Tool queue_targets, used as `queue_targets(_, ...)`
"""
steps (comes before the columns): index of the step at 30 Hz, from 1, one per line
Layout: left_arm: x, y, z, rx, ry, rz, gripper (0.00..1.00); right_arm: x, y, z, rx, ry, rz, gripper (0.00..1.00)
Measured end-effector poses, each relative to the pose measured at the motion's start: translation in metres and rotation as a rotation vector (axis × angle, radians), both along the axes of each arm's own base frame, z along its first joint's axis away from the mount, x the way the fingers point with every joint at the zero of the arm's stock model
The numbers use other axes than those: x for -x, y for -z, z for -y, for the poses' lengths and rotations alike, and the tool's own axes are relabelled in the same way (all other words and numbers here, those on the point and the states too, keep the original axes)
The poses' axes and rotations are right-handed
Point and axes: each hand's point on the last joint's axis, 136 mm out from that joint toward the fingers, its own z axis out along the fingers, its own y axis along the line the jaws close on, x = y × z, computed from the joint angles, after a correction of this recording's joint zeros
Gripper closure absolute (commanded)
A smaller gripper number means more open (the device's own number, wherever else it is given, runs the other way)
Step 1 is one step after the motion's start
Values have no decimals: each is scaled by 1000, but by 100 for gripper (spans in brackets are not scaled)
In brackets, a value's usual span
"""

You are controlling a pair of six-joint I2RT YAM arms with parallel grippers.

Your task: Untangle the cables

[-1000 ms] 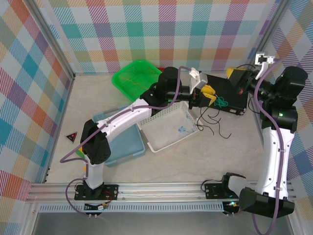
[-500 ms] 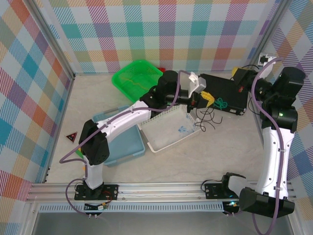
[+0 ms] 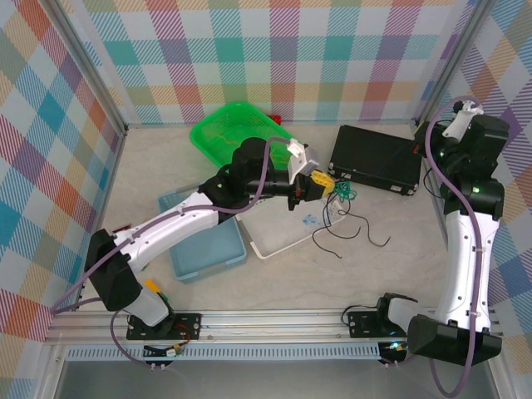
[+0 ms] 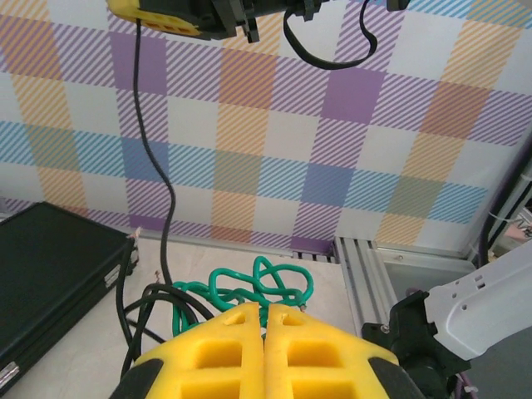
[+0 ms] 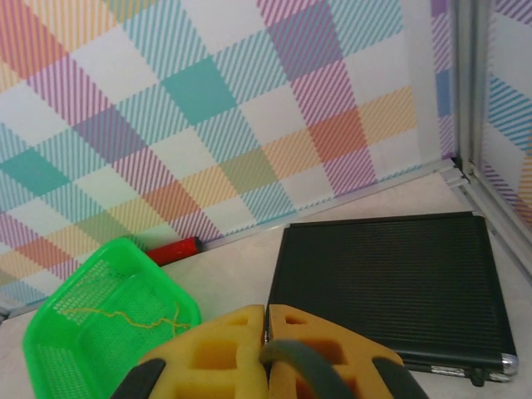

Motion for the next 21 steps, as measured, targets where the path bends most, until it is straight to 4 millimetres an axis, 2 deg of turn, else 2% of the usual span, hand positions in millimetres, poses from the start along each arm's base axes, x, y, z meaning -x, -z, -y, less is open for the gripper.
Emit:
queue_targets(7,-2,17,-5,-49,-29,-8,100,3,13,24,34,136,-51,100)
queue_targets(13,-1,22,-6,-68,-29,-1,100,5,34,63,87,323,-111,100)
queue_targets(18,-1,22,-6,-69,-26,-2,100,-3,46,95,100,456,-155,100)
queue_targets(21,-1,22,-6,-69,-26,3,100,-16,54,110,84,510,-185,100)
